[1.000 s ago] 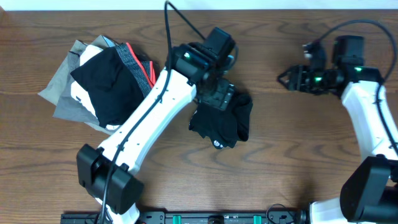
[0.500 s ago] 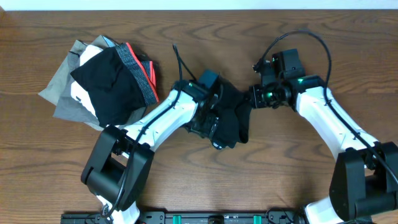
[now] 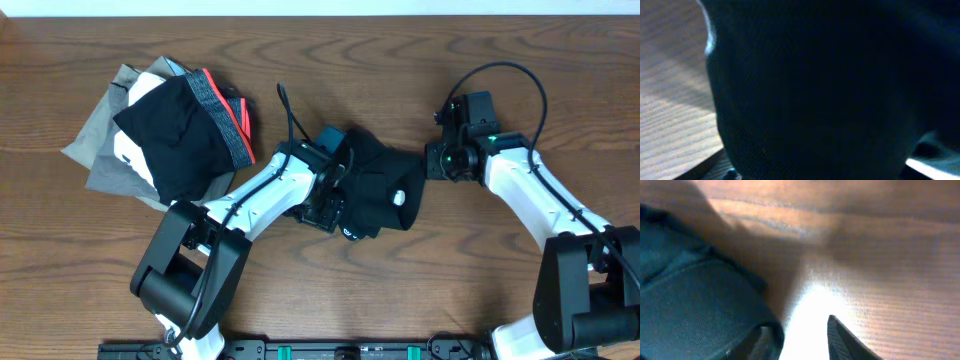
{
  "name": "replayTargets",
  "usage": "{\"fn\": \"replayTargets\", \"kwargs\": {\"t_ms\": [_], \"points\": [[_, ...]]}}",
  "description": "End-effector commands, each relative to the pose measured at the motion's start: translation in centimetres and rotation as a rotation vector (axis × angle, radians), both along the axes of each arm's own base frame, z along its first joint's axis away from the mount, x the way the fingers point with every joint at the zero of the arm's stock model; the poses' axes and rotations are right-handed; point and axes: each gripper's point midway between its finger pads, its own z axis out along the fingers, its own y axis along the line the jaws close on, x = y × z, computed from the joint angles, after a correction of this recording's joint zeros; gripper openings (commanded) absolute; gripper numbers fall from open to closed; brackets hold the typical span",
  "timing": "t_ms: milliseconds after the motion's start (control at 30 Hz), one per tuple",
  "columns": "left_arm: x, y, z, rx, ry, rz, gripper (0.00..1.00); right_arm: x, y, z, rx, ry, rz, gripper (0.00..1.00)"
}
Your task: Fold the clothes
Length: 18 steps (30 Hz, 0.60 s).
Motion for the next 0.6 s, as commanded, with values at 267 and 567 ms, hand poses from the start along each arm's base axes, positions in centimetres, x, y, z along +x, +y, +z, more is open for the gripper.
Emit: {"fn": "replayTargets", "kwargs": {"t_ms": [267,567], "points": [[-0.2,0.3,4.5,-0.021,-0.039,0.003,0.70,-2.7,7.2,8.0,0.492,-0.099,0.375,0.40],[4.5,0.2,7.0,-0.091,-0.268,0.042,0.71,-6.9,8.3,3.2,0.323,0.106,0.406,0.47]]}}
